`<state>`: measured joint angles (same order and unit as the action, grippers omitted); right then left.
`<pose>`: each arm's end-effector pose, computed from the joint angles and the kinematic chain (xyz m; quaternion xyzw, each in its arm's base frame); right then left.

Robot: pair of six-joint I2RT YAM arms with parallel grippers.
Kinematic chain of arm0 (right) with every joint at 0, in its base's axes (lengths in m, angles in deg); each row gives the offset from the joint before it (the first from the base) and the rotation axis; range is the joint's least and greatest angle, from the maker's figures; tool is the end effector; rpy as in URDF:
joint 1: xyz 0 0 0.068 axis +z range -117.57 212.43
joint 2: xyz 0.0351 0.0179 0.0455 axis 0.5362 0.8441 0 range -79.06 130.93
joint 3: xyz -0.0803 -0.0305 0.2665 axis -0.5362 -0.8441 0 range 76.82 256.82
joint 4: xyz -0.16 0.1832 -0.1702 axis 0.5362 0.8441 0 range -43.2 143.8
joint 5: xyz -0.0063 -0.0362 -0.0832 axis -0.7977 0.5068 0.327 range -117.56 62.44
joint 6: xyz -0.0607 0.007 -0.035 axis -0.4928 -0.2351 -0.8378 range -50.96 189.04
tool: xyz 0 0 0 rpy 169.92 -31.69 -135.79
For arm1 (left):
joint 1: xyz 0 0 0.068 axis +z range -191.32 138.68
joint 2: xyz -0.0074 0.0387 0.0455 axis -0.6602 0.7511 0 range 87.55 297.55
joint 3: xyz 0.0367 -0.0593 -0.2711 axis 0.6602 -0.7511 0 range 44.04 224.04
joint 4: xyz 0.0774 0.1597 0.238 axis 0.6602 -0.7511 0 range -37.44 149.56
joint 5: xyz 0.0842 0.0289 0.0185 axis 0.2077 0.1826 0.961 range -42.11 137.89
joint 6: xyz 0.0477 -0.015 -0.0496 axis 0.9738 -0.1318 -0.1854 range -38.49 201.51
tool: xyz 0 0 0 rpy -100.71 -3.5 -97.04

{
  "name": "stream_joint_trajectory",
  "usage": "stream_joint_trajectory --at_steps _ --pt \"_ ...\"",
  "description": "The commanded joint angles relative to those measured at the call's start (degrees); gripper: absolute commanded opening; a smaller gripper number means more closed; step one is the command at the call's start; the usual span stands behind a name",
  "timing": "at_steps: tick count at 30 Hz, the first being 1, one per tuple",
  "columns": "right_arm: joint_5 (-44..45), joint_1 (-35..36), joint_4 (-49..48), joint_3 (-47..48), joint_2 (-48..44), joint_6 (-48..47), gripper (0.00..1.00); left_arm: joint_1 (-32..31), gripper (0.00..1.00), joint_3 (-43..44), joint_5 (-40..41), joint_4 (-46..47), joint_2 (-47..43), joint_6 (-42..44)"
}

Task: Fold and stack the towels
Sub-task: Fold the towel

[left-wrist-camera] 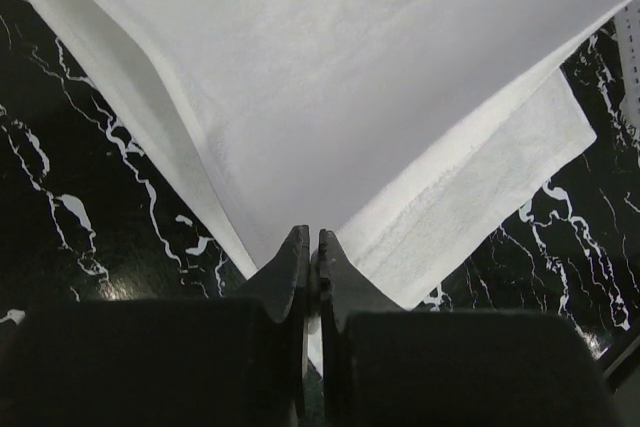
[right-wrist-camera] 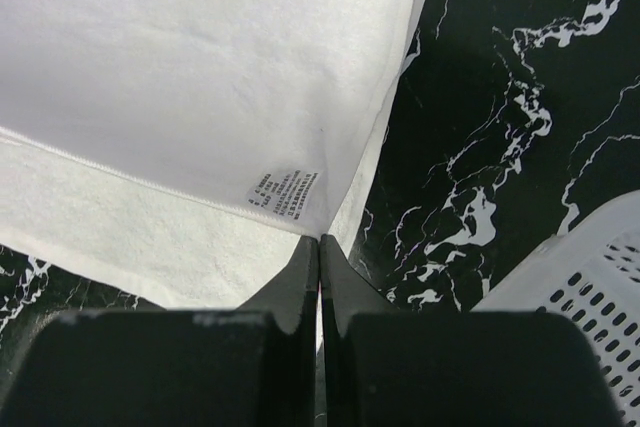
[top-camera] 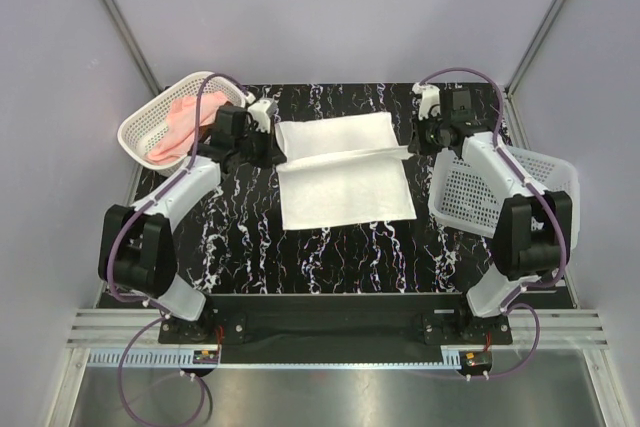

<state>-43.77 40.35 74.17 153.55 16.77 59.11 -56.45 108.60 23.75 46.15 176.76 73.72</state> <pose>0.4170 0.0743 0.2540 -0.1943 0.9002 0.1244 0.3693 0.3778 -0.1264 0.2435 0.1476 0.8715 -0.2693 0.3823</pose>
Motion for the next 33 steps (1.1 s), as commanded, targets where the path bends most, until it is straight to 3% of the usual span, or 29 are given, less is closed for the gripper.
stream_joint_trajectory --at_steps 1,6,10,12,15,16,18,23,29,33 --pt "-0.32 0.07 0.83 -2.1 -4.85 0.79 0.01 -1.3 0.01 -2.23 5.59 -0.92 -3.6 1.29" --pt "0.47 0.95 3.47 -3.6 -6.88 1.15 0.04 -3.4 0.04 -6.1 8.05 -1.44 -5.27 -0.29" --pt "1.18 2.27 4.87 -5.53 -8.81 1.58 0.17 -5.34 0.12 -7.6 8.94 -2.67 -6.41 -1.35" --pt "0.74 2.53 6.54 -5.45 -9.69 1.93 0.27 -7.0 0.24 -7.86 8.76 -4.6 -7.9 -1.52" --pt "-1.28 2.54 8.13 -5.01 -12.59 2.81 0.33 -7.72 0.36 -9.27 9.46 -6.45 -12.03 -2.4" --pt "-1.37 2.62 8.48 -4.31 -13.82 3.6 0.34 -7.72 0.44 -9.53 9.29 -6.89 -13.09 -2.58" --pt "-1.98 2.54 9.62 -2.47 -14.44 4.39 0.37 -7.72 0.49 -9.19 9.72 -8.47 -14.32 -3.45" --pt "-1.9 4.28 6.65 -0.71 -13.22 12.99 0.39 -7.63 0.5 -5.24 14.73 -11.54 -7.67 -11.26" --pt "12.76 15.35 9.61 5.79 -2.94 21.87 0.38 -7.72 0.47 -2.59 18.86 -12.43 4.47 -19.45" --pt "13.48 16.42 8.31 5.89 -0.56 25.05 0.38 -7.72 0.44 -2.5 20.71 -12.78 9.31 -20.77"
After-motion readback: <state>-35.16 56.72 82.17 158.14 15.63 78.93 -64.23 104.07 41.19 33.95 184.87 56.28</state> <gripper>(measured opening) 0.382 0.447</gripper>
